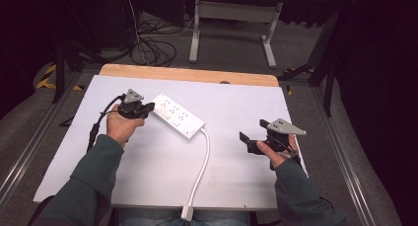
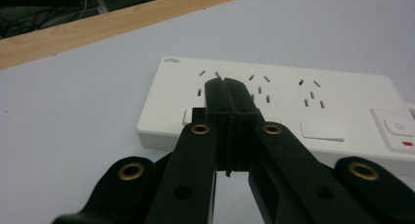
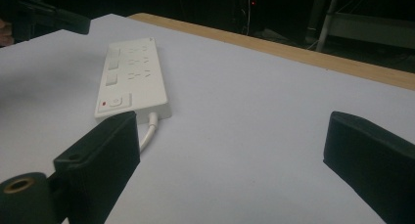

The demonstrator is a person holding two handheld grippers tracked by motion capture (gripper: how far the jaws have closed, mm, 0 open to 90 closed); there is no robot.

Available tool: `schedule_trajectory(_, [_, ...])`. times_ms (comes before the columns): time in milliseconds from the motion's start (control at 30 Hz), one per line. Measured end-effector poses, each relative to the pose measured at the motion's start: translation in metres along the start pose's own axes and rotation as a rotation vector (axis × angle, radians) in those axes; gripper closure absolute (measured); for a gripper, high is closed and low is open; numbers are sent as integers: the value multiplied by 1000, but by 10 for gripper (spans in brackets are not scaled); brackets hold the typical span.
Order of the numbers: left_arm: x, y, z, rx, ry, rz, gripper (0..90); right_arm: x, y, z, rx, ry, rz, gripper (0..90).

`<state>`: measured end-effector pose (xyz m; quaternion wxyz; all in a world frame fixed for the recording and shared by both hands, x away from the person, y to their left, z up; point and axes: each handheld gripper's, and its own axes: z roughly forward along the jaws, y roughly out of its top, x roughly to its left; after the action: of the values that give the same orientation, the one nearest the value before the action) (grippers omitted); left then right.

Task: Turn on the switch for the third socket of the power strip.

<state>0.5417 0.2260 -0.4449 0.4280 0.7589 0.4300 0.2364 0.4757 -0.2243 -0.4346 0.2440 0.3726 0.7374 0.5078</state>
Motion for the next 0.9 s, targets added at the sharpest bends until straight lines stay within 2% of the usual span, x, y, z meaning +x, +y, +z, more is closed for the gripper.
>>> schedule_trajectory(67, [1, -1, -12, -31, -5, -20, 900, 0, 0, 0, 0, -4, -1, 72])
schedule_trajectory(233, [0, -8, -31, -69, -8, -50, 900, 1, 0, 0, 1, -7, -2, 73])
schedule_trajectory(367, [0, -12, -39, -72, -10, -63, 900, 1, 0, 0, 2, -8, -2, 73])
schedule_trajectory(700, [1, -21, -68, -132, 0, -97, 900, 1, 0, 1, 3, -7, -5, 74])
schedule_trajectory(767, [0, -24, -73, -146, -6, -122, 900, 1, 0, 0, 2, -8, -6, 74])
schedule_trajectory(833, [0, -26, -77, -147, -1, -119, 900, 1, 1, 0, 0, -6, -8, 74])
schedule_trajectory(900, [0, -27, -80, -157, -2, -135, 900, 1, 1, 0, 0, -5, -9, 74])
